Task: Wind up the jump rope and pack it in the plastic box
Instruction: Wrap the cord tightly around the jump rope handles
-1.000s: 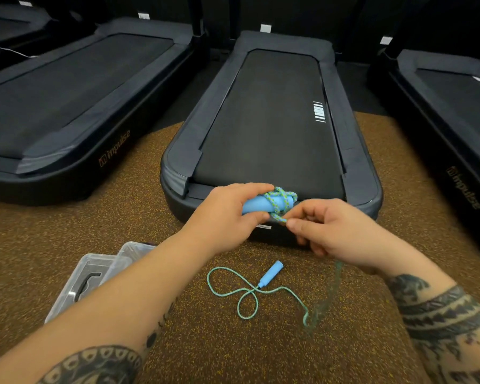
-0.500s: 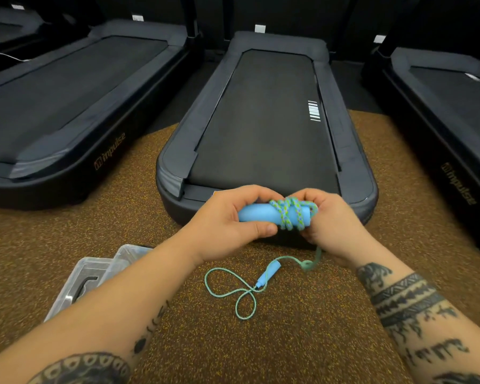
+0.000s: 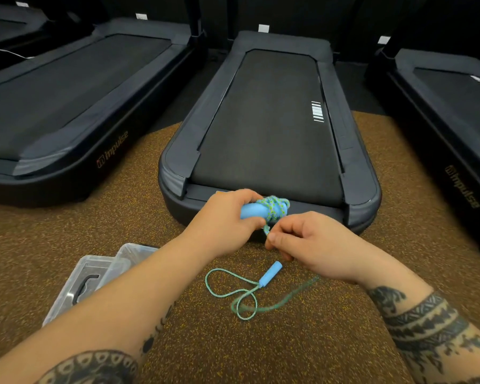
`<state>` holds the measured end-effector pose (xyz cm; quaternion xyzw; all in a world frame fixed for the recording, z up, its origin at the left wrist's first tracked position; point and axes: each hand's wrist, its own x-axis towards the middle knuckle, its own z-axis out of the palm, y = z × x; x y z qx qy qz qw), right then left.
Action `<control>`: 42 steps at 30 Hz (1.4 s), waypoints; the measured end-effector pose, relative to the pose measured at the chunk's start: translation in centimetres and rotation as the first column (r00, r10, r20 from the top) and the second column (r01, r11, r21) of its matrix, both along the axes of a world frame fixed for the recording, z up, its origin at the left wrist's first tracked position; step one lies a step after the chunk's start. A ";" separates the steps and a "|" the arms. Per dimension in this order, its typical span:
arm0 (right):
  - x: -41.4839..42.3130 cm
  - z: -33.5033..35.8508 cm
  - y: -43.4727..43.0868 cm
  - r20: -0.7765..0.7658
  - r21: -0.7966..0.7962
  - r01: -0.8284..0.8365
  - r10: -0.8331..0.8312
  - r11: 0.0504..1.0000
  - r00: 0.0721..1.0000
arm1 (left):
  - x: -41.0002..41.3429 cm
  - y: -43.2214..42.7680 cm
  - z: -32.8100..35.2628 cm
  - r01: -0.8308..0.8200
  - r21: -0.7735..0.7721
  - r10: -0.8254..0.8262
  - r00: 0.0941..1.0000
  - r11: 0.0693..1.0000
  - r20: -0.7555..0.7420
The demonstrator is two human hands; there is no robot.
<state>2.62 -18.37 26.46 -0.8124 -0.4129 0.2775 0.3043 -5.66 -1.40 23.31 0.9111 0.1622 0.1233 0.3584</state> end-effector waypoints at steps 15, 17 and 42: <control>2.8 0.1 -0.3 -0.016 0.319 0.267 -0.277 0.909 0.961 | -1.1 -1.6 1.0 0.363 -0.271 -0.366 0.930 0.892 0.040; 2.9 -0.1 -0.5 -0.341 0.328 0.368 -0.254 0.870 0.905 | -1.1 -1.8 1.1 0.352 -0.320 -0.347 0.935 0.880 0.075; 1.1 -2.5 1.1 -0.680 0.065 0.419 -0.267 0.906 0.683 | -0.3 -1.2 0.6 0.096 -0.236 -0.050 0.980 0.967 0.193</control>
